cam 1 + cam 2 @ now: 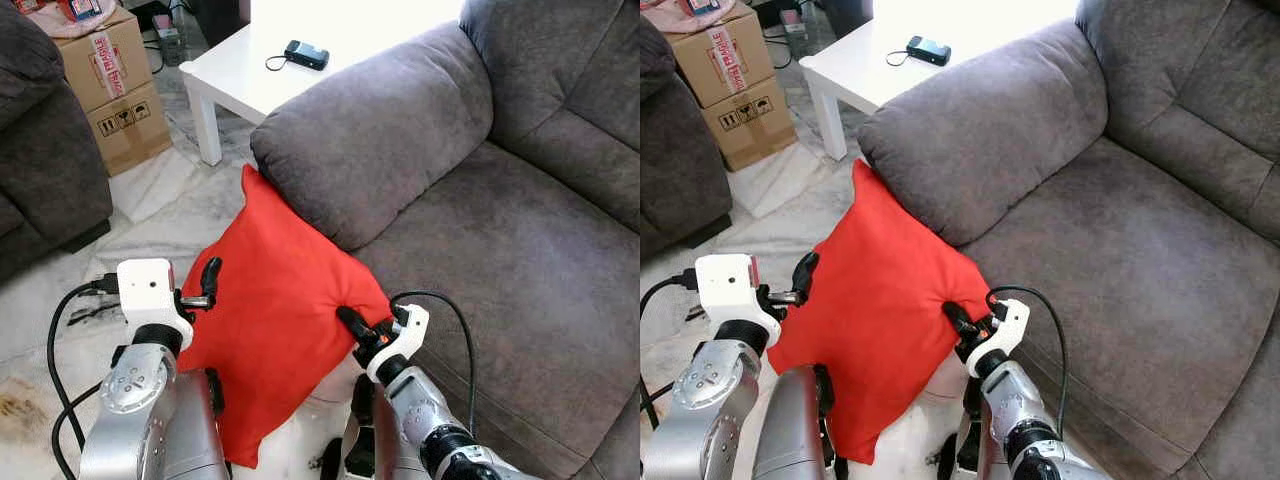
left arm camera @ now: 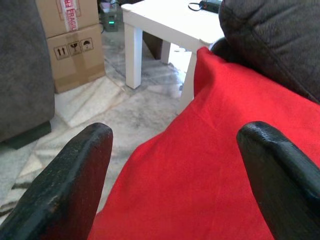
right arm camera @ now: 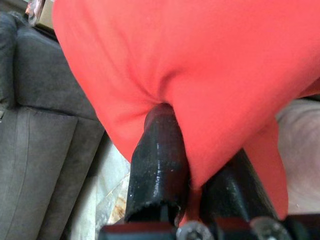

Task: Move the pillow to the sofa from floor

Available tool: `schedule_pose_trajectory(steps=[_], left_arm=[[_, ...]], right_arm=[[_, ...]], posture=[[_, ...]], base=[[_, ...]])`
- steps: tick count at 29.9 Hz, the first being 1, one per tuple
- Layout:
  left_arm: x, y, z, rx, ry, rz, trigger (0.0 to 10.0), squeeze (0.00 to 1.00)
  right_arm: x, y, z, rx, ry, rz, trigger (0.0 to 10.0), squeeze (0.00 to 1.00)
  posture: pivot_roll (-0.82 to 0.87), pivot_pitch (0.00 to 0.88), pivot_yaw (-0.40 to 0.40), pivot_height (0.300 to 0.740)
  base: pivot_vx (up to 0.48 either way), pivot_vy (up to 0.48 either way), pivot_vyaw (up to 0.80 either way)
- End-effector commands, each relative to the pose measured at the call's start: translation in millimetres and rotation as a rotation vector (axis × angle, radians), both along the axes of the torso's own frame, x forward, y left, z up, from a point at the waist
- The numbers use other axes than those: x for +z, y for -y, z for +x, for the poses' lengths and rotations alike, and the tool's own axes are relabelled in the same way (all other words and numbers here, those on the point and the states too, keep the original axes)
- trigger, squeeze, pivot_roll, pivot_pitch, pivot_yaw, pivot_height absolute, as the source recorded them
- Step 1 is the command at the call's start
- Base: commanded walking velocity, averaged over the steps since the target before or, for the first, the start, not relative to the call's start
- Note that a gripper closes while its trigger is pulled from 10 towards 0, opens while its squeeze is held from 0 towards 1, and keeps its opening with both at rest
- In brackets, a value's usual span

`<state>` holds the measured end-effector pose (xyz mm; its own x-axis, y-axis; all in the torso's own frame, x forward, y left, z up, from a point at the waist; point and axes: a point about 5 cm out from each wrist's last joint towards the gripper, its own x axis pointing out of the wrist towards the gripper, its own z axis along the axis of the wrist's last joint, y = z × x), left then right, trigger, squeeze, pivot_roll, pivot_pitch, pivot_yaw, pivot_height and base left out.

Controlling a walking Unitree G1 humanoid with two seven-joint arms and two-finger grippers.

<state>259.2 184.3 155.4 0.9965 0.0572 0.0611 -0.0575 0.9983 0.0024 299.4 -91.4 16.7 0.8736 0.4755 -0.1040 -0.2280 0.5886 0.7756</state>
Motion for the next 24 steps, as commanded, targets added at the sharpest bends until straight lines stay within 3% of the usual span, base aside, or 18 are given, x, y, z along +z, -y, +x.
schedule_pose_trajectory(steps=[1,15,24], left_arm=[[-5.0,1.3,0.4,0.0,-0.014,0.015,10.0,0.0],[-7.4,1.2,14.1,-0.003,0.009,0.026,10.0,0.0],[-5.4,6.4,21.4,-0.027,0.042,0.048,10.0,0.0]], right_arm=[[8.0,4.3,6.0,-0.006,0.057,-0.02,10.0,0.0],[28.0,24.9,17.9,-0.072,0.188,-0.044,10.0,0.0],[39.6,36.5,15.6,-0.132,0.281,-0.06,10.0,0.0]], posture=[[0.21,0.16,-0.167,0.566],[0.18,0.037,-0.156,0.566],[0.17,0.0,-0.14,0.566]], base=[[0.0,0.0,0.0],[0.0,0.0,0.0],[0.0,0.0,0.0]])
